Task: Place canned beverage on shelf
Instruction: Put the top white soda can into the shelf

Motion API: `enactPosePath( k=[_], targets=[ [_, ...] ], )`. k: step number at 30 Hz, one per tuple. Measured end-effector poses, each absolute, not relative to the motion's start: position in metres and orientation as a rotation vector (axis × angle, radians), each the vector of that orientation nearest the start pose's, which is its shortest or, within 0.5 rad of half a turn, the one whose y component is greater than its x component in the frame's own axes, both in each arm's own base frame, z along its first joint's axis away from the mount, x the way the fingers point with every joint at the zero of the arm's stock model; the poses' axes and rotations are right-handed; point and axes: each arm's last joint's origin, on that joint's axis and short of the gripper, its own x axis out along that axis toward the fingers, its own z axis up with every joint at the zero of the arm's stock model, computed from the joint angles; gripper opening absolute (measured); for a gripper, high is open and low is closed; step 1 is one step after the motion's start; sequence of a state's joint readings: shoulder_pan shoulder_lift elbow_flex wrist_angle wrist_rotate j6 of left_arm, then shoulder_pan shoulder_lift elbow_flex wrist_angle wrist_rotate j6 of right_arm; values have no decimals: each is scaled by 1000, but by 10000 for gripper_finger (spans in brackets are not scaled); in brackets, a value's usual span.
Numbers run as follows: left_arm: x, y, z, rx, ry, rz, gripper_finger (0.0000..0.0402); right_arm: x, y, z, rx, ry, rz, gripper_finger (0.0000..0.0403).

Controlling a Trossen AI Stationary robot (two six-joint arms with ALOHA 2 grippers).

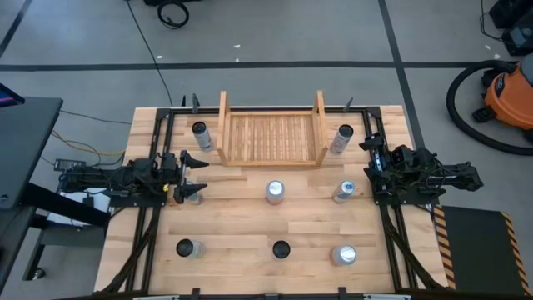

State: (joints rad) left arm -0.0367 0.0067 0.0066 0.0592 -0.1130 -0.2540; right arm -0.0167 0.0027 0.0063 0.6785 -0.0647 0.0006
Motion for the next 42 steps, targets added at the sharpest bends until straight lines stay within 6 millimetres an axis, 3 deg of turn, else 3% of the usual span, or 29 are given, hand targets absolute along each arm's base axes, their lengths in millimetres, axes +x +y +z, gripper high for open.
enactPosePath(
  k=[13, 18, 22, 42],
  targets=[
    [96, 0, 175, -244, -52, 70, 399, 76, 1, 226, -27, -682, 46, 367],
    [92, 0, 199, -144, -25, 79, 399, 76, 1, 226, -27, -682, 46, 367],
    [94, 2, 214, -171, -14, 145, 399, 76, 1, 226, -27, -681, 46, 367],
    [113, 22, 323, -154, 423, 734, 398, 76, 1, 226, -27, -681, 46, 367]
  ],
)
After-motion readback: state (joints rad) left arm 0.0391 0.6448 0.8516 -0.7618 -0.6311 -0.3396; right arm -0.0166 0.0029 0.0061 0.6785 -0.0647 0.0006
